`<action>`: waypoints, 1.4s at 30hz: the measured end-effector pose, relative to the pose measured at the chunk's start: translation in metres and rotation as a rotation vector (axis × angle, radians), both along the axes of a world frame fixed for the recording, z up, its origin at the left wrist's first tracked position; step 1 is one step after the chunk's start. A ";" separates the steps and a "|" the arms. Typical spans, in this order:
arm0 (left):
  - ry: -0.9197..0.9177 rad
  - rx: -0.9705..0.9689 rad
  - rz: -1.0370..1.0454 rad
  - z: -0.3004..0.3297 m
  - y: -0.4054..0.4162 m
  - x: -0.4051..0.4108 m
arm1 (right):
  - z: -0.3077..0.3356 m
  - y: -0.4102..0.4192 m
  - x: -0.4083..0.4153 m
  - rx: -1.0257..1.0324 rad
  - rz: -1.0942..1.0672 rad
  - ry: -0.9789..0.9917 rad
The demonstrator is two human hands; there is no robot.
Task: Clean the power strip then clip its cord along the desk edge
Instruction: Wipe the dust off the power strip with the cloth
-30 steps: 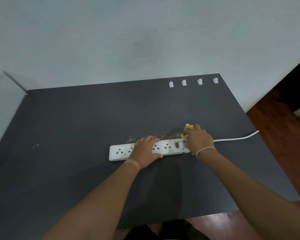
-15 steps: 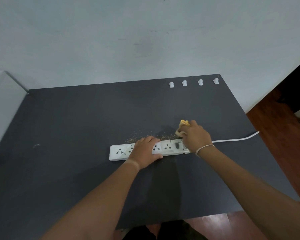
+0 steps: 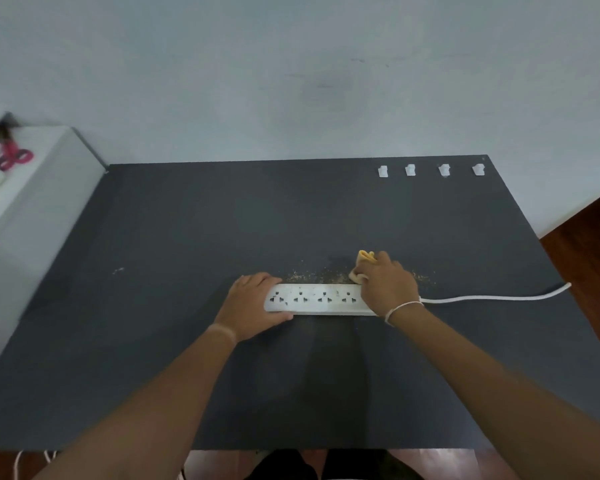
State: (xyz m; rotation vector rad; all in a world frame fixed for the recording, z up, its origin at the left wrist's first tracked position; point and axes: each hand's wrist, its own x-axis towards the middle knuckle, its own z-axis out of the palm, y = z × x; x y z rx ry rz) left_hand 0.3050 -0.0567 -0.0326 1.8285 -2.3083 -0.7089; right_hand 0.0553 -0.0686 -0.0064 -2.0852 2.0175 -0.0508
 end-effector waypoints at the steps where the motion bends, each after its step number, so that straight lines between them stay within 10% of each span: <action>1: 0.010 -0.004 0.004 -0.002 0.001 0.002 | 0.002 -0.001 0.010 -0.011 0.038 -0.039; 42: 0.402 0.142 0.122 -0.008 0.009 0.027 | -0.007 0.013 0.137 0.035 0.136 -0.099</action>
